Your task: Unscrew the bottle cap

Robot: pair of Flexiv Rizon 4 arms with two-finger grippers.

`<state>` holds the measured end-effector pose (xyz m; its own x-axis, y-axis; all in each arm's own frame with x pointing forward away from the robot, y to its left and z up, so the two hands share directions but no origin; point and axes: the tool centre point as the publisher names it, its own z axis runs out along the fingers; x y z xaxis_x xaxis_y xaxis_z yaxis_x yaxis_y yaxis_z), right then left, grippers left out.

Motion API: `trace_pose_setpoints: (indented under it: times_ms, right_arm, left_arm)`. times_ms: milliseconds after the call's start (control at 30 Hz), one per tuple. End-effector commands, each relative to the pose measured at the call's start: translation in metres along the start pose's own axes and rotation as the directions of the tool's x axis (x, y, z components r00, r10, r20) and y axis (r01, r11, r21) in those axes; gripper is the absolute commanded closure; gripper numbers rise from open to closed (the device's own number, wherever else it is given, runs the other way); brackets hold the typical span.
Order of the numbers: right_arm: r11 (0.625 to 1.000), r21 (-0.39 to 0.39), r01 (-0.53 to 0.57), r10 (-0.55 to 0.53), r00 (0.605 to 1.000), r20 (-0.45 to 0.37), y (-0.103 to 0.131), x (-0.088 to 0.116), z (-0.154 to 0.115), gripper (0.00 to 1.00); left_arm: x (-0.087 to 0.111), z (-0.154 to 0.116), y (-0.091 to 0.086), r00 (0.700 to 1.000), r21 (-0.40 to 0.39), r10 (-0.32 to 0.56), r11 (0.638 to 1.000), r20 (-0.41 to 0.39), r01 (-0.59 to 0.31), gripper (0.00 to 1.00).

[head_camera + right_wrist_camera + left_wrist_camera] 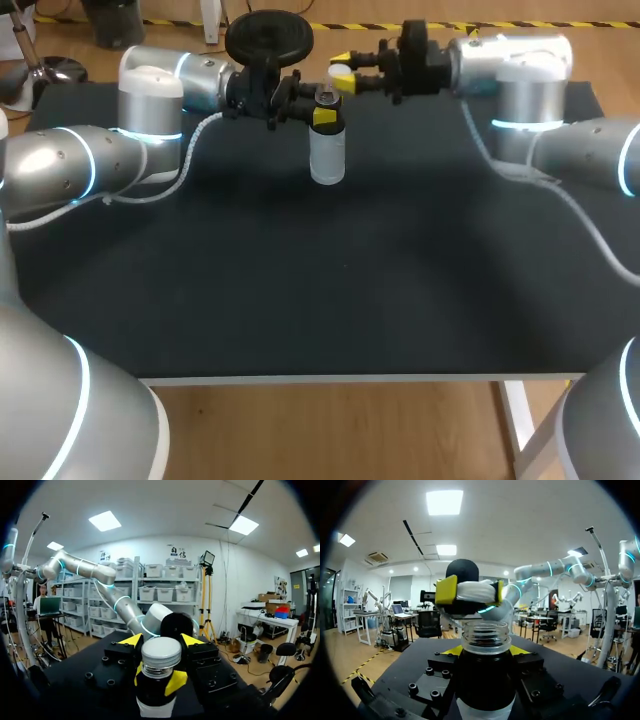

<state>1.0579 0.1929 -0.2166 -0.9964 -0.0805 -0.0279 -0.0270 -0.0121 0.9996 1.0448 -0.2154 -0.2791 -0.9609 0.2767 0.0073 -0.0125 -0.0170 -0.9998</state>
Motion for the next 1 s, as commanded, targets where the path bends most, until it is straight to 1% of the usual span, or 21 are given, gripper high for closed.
trace_pose_setpoints:
  times_ms: [33,100,233,267,300,333,500,667,800,867,933,1000]
  right_arm:
    - [0.999,0.037,0.002,-0.004,0.998,0.057,0.021,0.016,-0.032,1.0]
    - [0.999,0.052,-0.008,0.003,0.996,0.088,0.022,0.02,-0.042,1.0]
    - [0.991,0.127,-0.04,0.014,0.979,0.202,0.016,0.028,-0.06,1.0]
    - [0.988,0.147,-0.058,0.017,0.965,0.263,0.013,0.031,-0.066,1.0]
    - [0.983,0.168,-0.073,0.019,0.954,0.299,0.009,0.032,-0.07,1.0]
    - [0.982,0.172,-0.08,0.017,0.939,0.344,0.005,0.034,-0.075,1.0]
    - [0.979,0.169,-0.114,0.023,0.886,0.463,-0.017,0.042,-0.095,1.0]
    - [0.976,0.148,-0.163,0.056,0.836,0.547,-0.044,0.049,-0.113,1.0]
    - [0.967,0.145,-0.212,0.087,0.801,0.593,-0.066,0.054,-0.122,1.0]
    - [0.957,0.15,-0.247,0.101,0.772,0.627,-0.081,0.056,-0.127,1.0]
    - [0.946,0.159,-0.282,0.118,0.757,0.643,-0.095,0.058,-0.131,1.0]
    - [0.94,0.162,-0.302,0.127,0.746,0.654,-0.103,0.061,-0.133,1.0]
  left_arm:
    - [-0.003,0.0,0.001,1.0,0.001,-0.001,1.0,-0.007,0.001,1.0]
    - [-0.003,0.0,0.001,1.0,0.001,-0.001,1.0,-0.007,0.001,1.0]
    - [-0.003,0.0,0.001,1.0,0.001,-0.001,1.0,-0.007,0.001,1.0]
    - [-0.003,0.0,0.001,1.0,0.001,-0.001,1.0,-0.007,0.001,1.0]
    - [-0.003,0.0,0.001,1.0,0.001,-0.001,1.0,-0.007,0.001,1.0]
    - [-0.003,0.0,0.001,1.0,0.001,-0.001,1.0,-0.007,0.001,1.0]
    - [-0.003,0.0,0.001,1.0,0.001,-0.001,1.0,-0.007,0.001,1.0]
    - [-0.003,0.0,0.001,1.0,0.001,-0.001,1.0,-0.007,0.001,1.0]
    - [-0.003,0.0,0.001,1.0,0.001,-0.001,1.0,-0.007,0.001,1.0]
    - [-0.003,0.0,0.001,1.0,0.001,-0.001,1.0,-0.007,0.001,1.0]
    - [-0.003,0.0,0.001,1.0,0.001,-0.001,1.0,-0.007,0.001,1.0]
    - [-0.003,0.0,0.001,1.0,0.001,-0.001,1.0,-0.007,0.001,1.0]
